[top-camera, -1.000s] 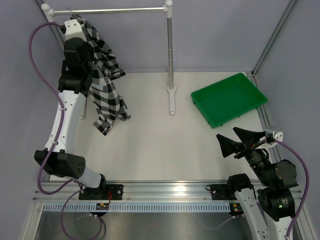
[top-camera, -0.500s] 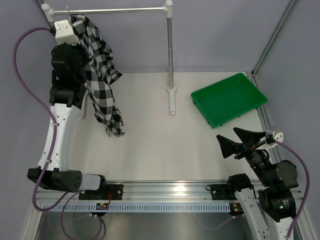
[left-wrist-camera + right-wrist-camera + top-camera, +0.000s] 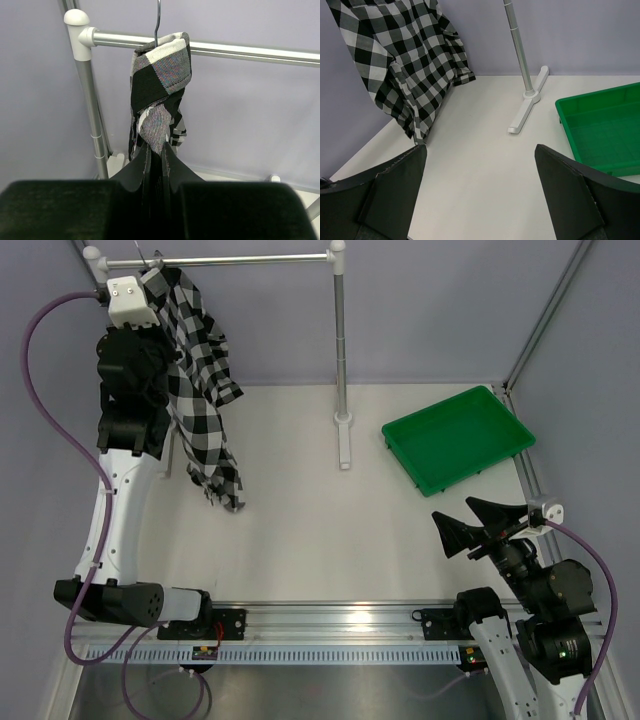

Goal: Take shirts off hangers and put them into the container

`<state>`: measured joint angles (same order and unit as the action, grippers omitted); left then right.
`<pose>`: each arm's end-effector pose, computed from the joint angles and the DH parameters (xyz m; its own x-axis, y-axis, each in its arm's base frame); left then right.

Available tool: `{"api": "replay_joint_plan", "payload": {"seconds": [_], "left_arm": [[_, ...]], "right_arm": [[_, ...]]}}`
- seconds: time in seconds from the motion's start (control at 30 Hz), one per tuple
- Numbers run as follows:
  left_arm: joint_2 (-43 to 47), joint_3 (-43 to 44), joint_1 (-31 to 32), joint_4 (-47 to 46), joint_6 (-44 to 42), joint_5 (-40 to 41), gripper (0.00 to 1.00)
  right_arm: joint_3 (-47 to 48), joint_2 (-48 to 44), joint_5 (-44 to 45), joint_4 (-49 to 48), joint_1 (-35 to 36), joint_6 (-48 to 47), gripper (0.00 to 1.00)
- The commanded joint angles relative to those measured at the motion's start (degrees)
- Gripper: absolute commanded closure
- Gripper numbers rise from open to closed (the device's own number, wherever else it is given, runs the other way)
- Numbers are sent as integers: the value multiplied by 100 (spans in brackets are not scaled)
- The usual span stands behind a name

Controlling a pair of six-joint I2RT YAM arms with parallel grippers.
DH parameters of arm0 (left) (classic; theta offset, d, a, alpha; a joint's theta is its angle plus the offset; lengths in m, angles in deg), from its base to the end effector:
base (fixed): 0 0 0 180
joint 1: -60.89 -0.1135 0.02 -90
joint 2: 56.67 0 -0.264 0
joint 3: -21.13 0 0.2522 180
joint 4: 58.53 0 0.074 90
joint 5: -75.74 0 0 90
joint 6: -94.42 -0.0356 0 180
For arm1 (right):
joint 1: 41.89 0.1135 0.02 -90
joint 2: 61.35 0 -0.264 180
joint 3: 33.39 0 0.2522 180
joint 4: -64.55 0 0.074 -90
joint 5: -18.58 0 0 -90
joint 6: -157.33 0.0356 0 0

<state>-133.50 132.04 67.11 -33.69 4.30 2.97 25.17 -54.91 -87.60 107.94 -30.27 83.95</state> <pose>0.2749 -0.0193 0.5292 0.1592 -0.0153 -0.9871 -0.1875 0.9812 -0.0455 0.0171 0.0136 0.3586 0.0100 0.2825 -0.9592 -0.4864 0.8395 0.2422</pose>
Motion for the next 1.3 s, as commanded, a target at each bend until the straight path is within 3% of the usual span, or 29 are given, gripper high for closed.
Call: {"api": "replay_joint_plan", "payload": {"seconds": [0.0, 0.3, 0.47, 0.7, 0.87, 1.0, 1.27], "left_arm": [[397, 288, -15, -923, 178, -264, 100], [1380, -318, -15, -90, 574, -659, 100], [2066, -1232, -15, 246, 952, -984, 100], [3323, -2506, -15, 914, 1304, -2283, 100], [4070, -3385, -15, 880, 1278, -3593, 100], [4370, -4271, 2, 328, 1470, -5024, 100], [4546, -5003, 730, -202, 1489, -5406, 100]], "right_arm": [[187, -20, -104, -27, 78, -98, 0], [187, -72, -192, -36, 78, -107, 0], [196, -81, -201, -45, 78, -115, 1], [345, 59, -148, -36, 78, 16, 1], [583, 428, 36, 69, 69, 166, 1], [820, 1059, -7, 140, 78, 201, 1], [1426, 2334, -384, 280, 78, 254, 1]]}}
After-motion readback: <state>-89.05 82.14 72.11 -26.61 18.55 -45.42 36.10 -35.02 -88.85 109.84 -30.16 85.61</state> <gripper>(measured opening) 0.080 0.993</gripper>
